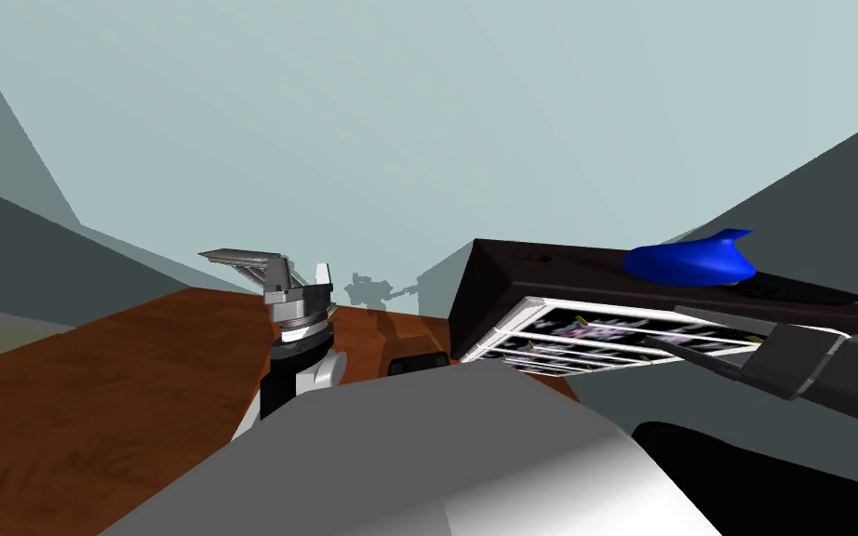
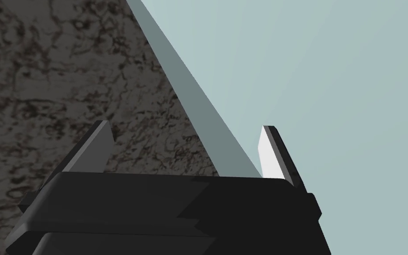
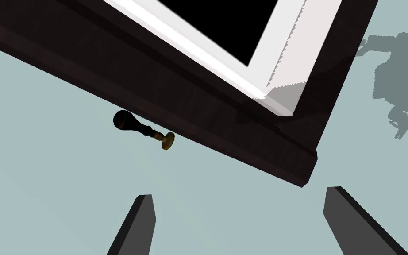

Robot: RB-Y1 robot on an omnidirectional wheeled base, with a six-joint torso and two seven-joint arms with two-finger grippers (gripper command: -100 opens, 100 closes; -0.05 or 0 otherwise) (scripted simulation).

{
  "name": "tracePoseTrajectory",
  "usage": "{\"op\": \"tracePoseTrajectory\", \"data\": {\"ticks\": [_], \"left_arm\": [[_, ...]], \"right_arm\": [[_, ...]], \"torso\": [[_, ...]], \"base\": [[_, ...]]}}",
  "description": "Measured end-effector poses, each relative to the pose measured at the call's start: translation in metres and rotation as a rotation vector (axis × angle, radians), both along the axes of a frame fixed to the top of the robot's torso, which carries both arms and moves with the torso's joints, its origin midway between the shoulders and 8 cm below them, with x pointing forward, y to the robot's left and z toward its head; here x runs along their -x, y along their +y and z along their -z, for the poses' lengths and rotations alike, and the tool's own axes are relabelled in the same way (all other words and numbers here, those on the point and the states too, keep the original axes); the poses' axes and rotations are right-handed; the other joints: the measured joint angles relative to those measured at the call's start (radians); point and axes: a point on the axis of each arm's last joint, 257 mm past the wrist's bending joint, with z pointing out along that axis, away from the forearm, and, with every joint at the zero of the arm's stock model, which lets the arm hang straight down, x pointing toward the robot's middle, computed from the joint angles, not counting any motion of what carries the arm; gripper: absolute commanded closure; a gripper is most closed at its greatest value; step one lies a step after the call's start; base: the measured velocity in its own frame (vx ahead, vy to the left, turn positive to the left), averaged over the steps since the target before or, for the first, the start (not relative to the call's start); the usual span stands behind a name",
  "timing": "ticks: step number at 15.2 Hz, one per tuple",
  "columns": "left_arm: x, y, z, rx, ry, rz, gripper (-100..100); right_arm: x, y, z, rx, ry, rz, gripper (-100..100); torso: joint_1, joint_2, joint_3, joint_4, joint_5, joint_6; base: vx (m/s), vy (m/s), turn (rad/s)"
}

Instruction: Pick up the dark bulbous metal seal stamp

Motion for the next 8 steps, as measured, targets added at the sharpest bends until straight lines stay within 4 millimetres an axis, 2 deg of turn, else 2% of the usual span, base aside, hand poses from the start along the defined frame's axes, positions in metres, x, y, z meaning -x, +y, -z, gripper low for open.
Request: {"op": "tracePoseTrajectory", "data": {"ticks": [1, 2, 8], "left_arm": [[0.0, 0.0, 0.0, 0.0, 0.0, 0.0, 0], [0.0, 0.0, 0.0, 0.0, 0.0, 0.0, 0], [0.0, 0.0, 0.0, 0.0, 0.0, 0.0, 0]], "right_arm": [[0.003, -0.002, -0.003, 0.026, 0.028, -0.008, -100], [0.005, -0.005, -0.006, 0.051, 0.054, -0.016, -100], [0.016, -0.011, -0.019, 0.162, 0.187, -0.05, -100]], "torso": [[-0.001, -0.001, 0.0, 0.0, 0.0, -0.001], [-0.001, -0.001, -0.001, 0.0, 0.0, 0.0], [-0.001, -0.002, -0.001, 0.0, 0.0, 0.0]], "base": [[0.039, -0.042, 0.297], [0.031, -0.036, 0.066], [0.036, -0.032, 0.192]]}}
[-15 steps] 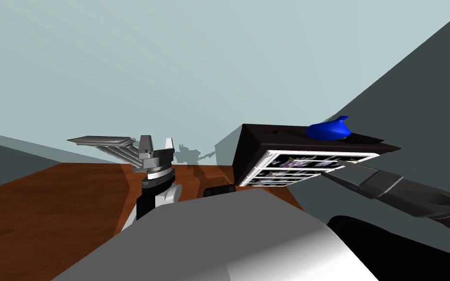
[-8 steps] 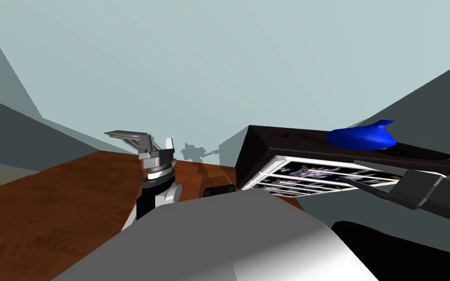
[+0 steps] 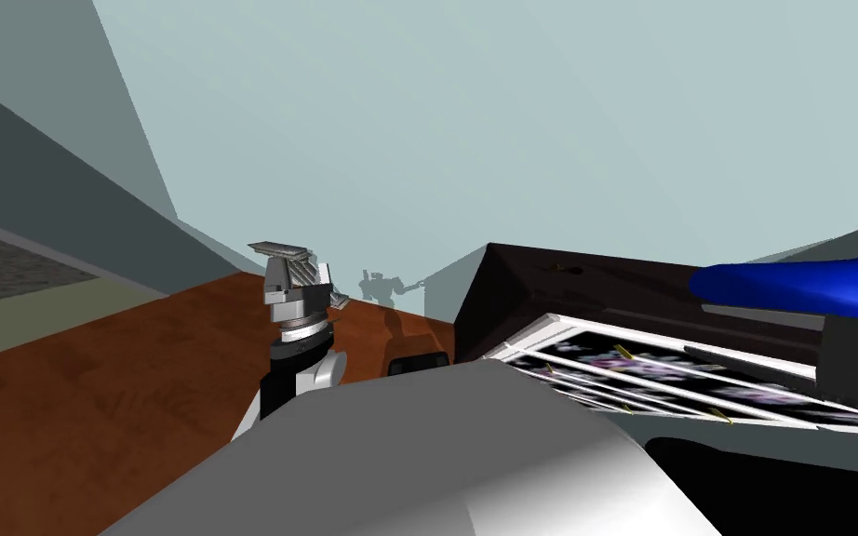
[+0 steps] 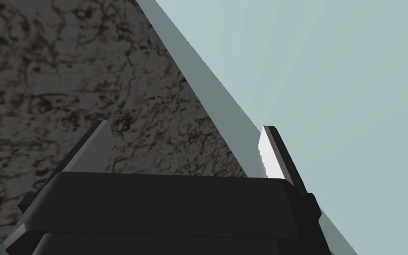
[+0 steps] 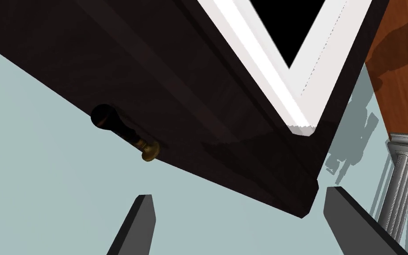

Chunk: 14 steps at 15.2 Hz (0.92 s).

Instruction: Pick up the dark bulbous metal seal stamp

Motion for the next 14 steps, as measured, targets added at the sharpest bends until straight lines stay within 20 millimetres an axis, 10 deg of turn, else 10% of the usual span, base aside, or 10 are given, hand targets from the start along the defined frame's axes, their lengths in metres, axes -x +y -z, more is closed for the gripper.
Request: {"op": "tracePoseTrajectory", "data": {"ticks": [14], "left_arm": [[0.0, 0.0, 0.0, 0.0, 0.0, 0.0, 0]], "right_arm": [[0.018, -0.007, -0.013, 0.172, 0.353, -0.108, -100]], "torso": [[-0.001, -0.002, -0.001, -0.001, 0.0, 0.0]], "base": [[0.051, -0.054, 0.219]]}}
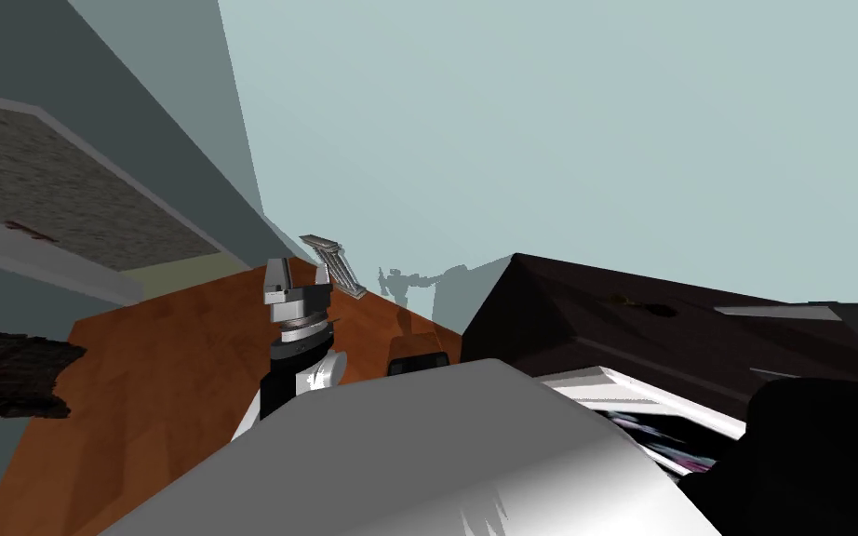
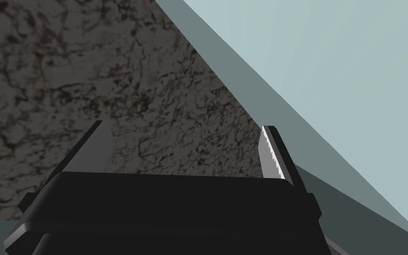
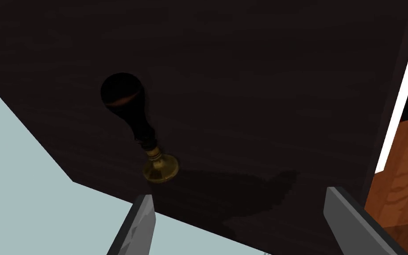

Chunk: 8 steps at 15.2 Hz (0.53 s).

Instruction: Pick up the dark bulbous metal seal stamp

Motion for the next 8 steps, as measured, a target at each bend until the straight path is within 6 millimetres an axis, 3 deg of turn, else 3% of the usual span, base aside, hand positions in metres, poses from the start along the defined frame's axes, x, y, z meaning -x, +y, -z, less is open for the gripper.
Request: {"op": "tracePoseTrajectory", "data": {"ticks": [8], "left_arm": [[0.0, 0.0, 0.0, 0.0, 0.0, 0.0, 0]], "right_arm": [[0.015, -0.002, 0.006, 0.036, 0.207, -0.04, -100]], "torso": [[0.0, 0.0, 0.0, 0.0, 0.0, 0.001]], "base": [[0.041, -0.068, 0.147]]}}
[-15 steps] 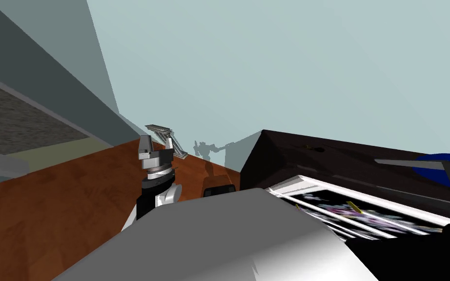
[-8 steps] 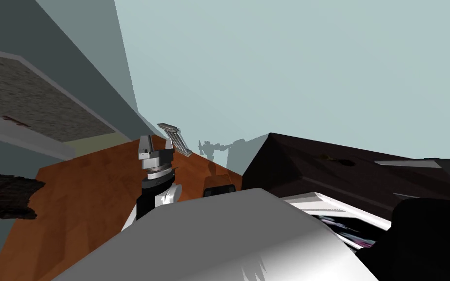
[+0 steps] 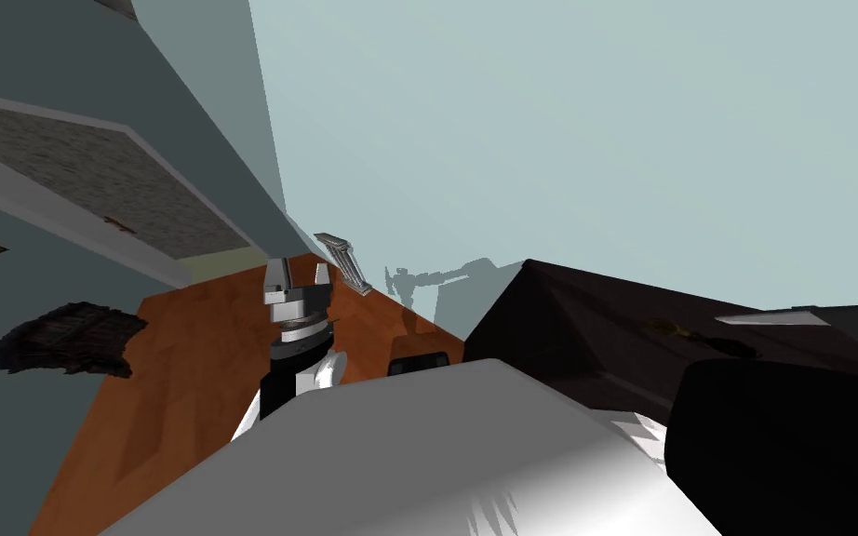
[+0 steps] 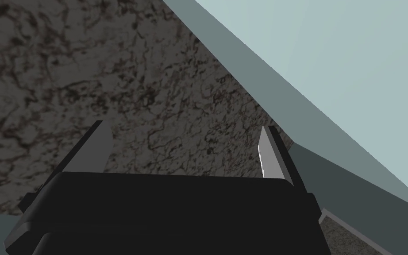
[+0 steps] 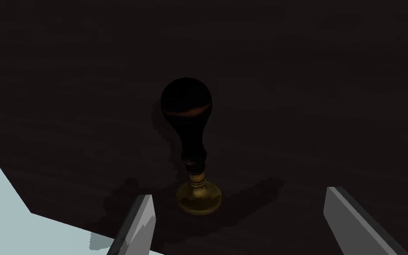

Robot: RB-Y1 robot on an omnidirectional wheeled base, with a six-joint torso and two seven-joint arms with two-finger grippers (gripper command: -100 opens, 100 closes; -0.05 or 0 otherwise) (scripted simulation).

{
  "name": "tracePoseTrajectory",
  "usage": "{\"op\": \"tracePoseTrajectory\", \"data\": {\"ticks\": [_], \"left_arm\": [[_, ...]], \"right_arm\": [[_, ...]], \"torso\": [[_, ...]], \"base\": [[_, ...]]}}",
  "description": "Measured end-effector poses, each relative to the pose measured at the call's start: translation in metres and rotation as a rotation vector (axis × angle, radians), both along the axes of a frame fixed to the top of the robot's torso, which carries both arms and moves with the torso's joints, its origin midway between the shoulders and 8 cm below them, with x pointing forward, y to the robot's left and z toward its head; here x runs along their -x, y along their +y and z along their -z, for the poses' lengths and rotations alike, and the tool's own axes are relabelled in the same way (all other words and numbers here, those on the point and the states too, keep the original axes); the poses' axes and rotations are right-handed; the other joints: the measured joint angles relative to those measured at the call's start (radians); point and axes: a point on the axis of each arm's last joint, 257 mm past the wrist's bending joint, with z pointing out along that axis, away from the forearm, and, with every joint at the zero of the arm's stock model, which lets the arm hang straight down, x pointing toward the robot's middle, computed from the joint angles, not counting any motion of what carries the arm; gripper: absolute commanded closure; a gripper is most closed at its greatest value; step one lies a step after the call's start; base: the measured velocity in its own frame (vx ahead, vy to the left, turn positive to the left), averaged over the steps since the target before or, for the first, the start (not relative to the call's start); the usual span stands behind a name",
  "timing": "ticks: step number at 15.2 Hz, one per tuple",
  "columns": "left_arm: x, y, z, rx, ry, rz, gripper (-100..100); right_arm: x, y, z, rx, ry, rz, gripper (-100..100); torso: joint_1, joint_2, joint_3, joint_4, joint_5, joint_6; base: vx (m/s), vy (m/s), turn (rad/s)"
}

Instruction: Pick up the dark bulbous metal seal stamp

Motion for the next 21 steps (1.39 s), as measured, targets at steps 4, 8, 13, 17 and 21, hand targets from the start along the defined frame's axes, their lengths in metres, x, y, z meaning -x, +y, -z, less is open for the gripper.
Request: {"op": "tracePoseTrajectory", "data": {"ticks": [4, 8, 13, 17, 21], "left_arm": [[0.0, 0.0, 0.0, 0.0, 0.0, 0.0, 0], [0.0, 0.0, 0.0, 0.0, 0.0, 0.0, 0], [0.0, 0.0, 0.0, 0.0, 0.0, 0.0, 0], [0.0, 0.0, 0.0, 0.0, 0.0, 0.0, 0], [0.0, 0.0, 0.0, 0.0, 0.0, 0.0, 0]], "right_arm": [[0.011, -0.002, 0.005, 0.006, 0.102, -0.006, -100], [0.019, -0.002, 0.008, 0.006, 0.166, -0.002, -100], [0.019, -0.01, 0.027, 0.005, 0.161, -0.002, 100], [0.019, -0.01, 0.027, 0.007, 0.16, -0.001, 100], [0.019, -0.006, 0.012, 0.008, 0.162, -0.001, 100]], "torso": [[0.001, 0.001, 0.001, 0.0, 0.0, 0.0], [0.004, 0.003, 0.002, 0.001, 0.001, 0.001], [0.008, 0.005, 0.003, 0.002, 0.002, 0.001], [0.007, 0.006, 0.004, 0.002, 0.001, 0.001], [0.006, 0.005, 0.004, 0.002, 0.002, 0.001]], "base": [[0.026, -0.053, 0.093], [0.011, -0.017, 0.029], [-0.003, 0.024, 0.0], [0.0, 0.0, 0.0], [0.004, -0.024, -0.002]]}}
